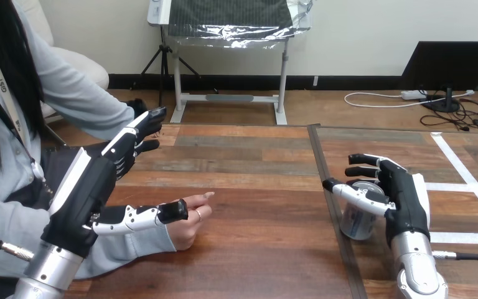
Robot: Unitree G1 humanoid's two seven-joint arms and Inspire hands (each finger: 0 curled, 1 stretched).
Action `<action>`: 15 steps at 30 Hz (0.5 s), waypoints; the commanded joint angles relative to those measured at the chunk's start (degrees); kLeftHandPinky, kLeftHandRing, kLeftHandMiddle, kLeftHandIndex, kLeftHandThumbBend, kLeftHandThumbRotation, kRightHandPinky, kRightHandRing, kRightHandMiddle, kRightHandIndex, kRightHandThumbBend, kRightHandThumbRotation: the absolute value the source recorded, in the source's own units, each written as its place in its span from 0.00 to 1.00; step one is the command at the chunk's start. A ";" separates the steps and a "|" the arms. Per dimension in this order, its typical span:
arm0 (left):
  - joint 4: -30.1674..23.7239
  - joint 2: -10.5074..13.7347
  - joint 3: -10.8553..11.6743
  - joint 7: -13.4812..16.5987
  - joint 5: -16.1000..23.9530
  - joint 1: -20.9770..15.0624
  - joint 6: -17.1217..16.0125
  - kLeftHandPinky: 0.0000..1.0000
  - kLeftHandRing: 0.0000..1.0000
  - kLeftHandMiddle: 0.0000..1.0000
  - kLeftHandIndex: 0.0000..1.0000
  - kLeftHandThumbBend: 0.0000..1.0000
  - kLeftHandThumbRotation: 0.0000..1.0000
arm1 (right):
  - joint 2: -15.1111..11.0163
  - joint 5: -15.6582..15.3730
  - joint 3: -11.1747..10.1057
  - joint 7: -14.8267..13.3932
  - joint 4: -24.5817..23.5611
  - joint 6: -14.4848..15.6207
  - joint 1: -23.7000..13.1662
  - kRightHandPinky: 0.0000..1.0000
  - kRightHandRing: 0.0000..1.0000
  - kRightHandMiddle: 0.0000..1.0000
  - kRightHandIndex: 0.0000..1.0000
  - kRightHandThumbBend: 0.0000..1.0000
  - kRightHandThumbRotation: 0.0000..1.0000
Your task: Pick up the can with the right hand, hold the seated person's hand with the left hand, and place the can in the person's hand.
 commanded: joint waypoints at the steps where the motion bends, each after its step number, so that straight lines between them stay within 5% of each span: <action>1: -0.52 0.35 -0.66 -0.48 -1.28 -3.54 -1.12 0.85 0.92 0.93 0.90 1.00 0.42 | -0.24 -0.17 0.27 0.24 -1.75 -2.28 -2.00 0.69 0.74 0.77 0.79 0.96 0.05; 15: 0.44 0.29 -0.68 -2.91 -2.88 -3.14 -1.35 0.87 0.93 0.94 0.91 1.00 0.42 | -0.33 2.06 -1.23 4.31 -1.49 -2.48 -1.32 0.85 0.88 0.88 0.92 1.00 0.12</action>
